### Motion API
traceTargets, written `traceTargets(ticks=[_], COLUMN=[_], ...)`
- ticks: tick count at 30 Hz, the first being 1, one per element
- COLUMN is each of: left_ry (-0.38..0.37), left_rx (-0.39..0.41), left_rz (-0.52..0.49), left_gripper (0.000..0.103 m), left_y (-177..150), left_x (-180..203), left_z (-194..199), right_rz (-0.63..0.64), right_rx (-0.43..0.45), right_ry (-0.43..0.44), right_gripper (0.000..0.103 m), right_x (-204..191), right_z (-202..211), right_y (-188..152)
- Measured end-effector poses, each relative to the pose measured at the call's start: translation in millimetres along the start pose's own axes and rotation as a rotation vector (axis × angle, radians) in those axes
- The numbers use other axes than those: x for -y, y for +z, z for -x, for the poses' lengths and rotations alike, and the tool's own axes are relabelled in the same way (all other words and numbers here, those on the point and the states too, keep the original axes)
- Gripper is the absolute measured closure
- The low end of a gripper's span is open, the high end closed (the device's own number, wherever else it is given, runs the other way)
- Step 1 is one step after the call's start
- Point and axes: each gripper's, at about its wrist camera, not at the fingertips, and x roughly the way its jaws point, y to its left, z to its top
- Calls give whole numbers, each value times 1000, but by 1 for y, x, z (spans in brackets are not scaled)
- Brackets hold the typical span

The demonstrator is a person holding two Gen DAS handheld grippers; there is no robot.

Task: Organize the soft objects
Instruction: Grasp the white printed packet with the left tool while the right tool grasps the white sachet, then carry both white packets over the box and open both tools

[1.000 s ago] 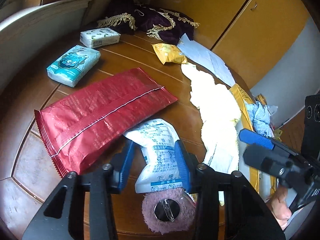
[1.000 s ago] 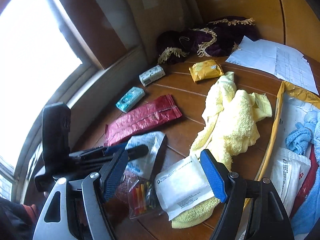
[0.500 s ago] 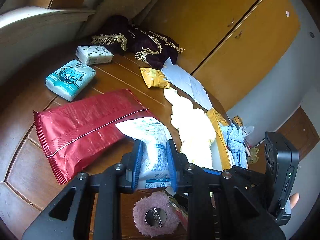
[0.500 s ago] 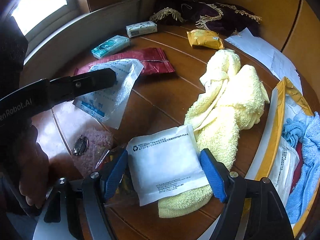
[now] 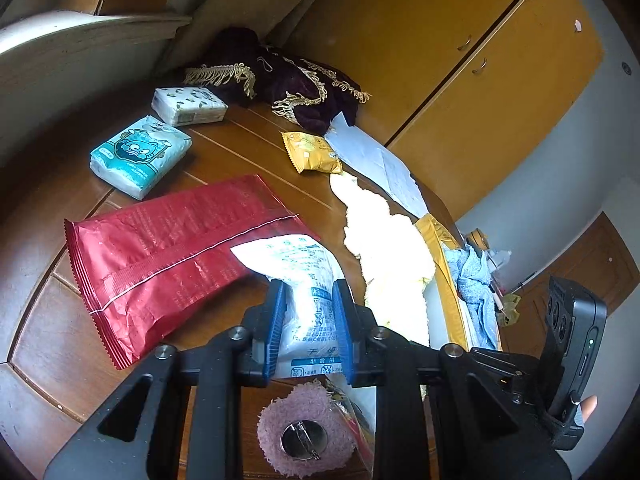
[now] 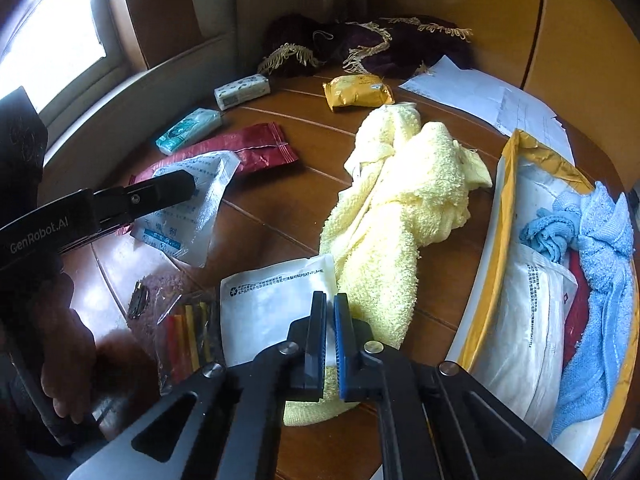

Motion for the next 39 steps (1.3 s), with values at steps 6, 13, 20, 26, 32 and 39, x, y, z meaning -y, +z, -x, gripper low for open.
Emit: traceTargets(ticks=[6,13,20,26,32,39], left_ry=[-5,-35,-182,-281,-242,-171], left_rx=[1,36,-38,-169,-308,-353], left_rz=[-5,-10,-92,-238,-391,-433], left_gripper=[82,82,82,82,82,81], left_y=[-1,-3,-10,-34,-74,-89], left_x=[1,7,68,137,179,186], left_z=[0,6,6,-15,-53,-65], right_rz=[-105,-287,-402,-500,-473,-456], right_rx=[145,288,397,385,263,185], right_ry=[99,157,127,25,-26,95], right_gripper=[101,101,101,101,102,96], right_x=[17,57,99,137,154,160], right_z=[37,78,120,129,103,83], right_y=[-3,-18,-49,-88,-103,-97])
